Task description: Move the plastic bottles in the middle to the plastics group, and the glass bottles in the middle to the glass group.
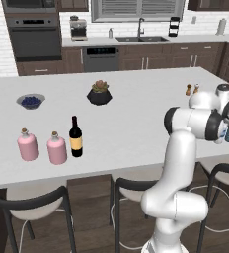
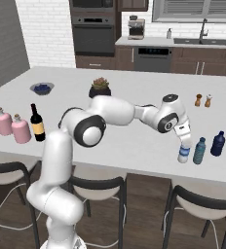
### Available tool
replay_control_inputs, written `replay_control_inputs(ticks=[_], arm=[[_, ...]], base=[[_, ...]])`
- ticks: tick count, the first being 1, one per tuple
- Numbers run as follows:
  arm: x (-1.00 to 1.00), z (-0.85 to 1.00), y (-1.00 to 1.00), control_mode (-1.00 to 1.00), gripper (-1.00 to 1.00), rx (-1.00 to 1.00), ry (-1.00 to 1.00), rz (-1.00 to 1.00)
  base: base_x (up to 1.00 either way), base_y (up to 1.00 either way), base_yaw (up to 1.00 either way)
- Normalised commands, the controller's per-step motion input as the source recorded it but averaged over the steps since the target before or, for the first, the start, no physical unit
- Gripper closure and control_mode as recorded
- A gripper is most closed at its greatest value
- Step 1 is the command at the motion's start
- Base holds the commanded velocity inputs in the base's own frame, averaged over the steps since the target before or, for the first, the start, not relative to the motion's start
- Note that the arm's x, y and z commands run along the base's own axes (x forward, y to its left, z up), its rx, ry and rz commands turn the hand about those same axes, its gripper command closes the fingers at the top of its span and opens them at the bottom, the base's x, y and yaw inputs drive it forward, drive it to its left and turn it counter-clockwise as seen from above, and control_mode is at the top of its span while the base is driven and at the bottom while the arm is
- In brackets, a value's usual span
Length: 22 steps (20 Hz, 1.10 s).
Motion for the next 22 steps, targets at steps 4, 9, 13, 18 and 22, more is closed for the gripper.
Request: replay_control_inputs(ticks=[4, 9, 13, 18, 22], arm=[[-0.10, 0.56, 0.00, -1.00, -1.00, 0.00, 0.00, 0.00], [-0.51, 0.46, 0.10, -1.00, -1.00, 0.00, -0.02, 0.00], [-0.72, 0.02, 0.29, -1.00, -1.00, 0.00, -0.02, 0.10], [-0.80, 0.00, 0.40, -1.00, -1.00, 0.00, 0.00, 0.16], [-0.74, 0.00, 0.51, -1.00, -1.00, 0.00, 0.00, 0.16]], base=[[0.00, 0.00, 0.00], [0.00, 0.00, 0.00], [0.00, 0.00, 0.00], [0.00, 0.00, 0.00], [0.00, 0.00, 0.00]])
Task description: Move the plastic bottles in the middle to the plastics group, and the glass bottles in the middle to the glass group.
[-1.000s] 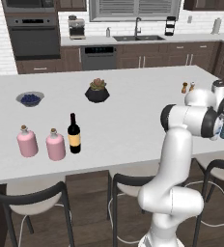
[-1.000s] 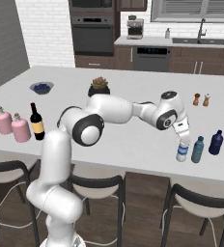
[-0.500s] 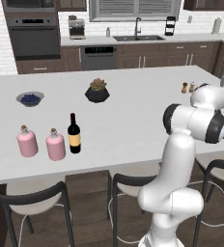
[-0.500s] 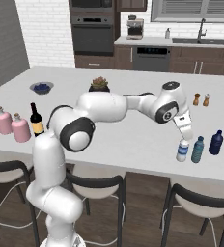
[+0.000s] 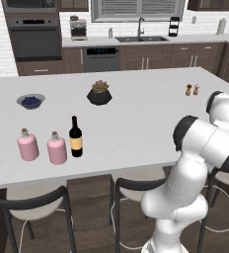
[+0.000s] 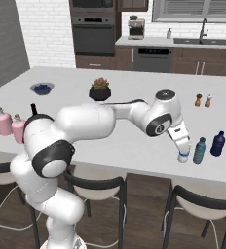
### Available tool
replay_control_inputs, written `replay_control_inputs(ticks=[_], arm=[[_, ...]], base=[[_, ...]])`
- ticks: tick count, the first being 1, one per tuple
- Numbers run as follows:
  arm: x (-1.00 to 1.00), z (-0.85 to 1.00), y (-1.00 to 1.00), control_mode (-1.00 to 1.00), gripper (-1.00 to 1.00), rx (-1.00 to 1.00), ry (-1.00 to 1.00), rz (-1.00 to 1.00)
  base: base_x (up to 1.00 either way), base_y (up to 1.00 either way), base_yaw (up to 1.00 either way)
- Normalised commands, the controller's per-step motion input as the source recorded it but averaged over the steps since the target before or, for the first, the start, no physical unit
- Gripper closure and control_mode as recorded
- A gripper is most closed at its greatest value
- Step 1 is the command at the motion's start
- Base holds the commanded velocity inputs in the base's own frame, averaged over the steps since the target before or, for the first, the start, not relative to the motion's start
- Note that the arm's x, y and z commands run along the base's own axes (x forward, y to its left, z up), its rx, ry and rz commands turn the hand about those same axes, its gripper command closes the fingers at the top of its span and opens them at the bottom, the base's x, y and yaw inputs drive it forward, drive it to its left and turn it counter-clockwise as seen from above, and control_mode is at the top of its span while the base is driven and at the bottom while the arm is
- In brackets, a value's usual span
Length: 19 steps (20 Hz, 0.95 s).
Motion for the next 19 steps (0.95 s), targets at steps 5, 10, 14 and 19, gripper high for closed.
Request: replay_control_inputs(ticks=[5, 10, 14, 19], arm=[[-0.67, 0.00, 0.54, -1.00, -1.00, 0.00, 0.00, 0.15], [-0.55, 0.00, 0.72, -1.00, -1.00, 0.00, 0.00, 0.18], [-0.45, 0.05, 1.00, -1.00, -1.00, -0.05, 0.00, 0.31], [-0.37, 0.09, 1.00, -1.00, -1.00, -0.09, 0.05, 0.48]], base=[[0.00, 0.00, 0.00], [0.00, 0.00, 0.00], [0.00, 0.00, 0.00], [0.00, 0.00, 0.00]])
